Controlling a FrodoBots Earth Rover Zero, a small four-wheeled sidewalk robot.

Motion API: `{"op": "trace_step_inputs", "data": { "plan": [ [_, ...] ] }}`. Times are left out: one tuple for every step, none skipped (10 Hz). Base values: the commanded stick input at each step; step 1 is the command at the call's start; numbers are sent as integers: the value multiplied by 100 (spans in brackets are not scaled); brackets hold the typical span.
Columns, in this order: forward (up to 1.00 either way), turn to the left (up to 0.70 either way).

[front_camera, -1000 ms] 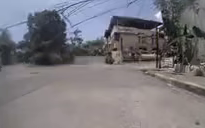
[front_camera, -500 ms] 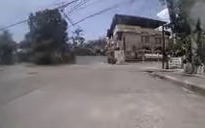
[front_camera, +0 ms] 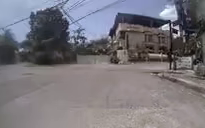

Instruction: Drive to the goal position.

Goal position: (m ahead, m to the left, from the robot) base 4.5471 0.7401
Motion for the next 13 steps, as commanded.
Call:
{"op": "trace_step_inputs", "data": {
  "plan": [
    [100, 0],
    [100, 0],
    [100, 0],
    [100, 0],
    [100, 0],
    [100, 0],
    [100, 0],
    [100, 0],
    [100, 0],
    [100, 0],
    [100, 0],
    [100, 0],
    [100, 0]
  ]
}}
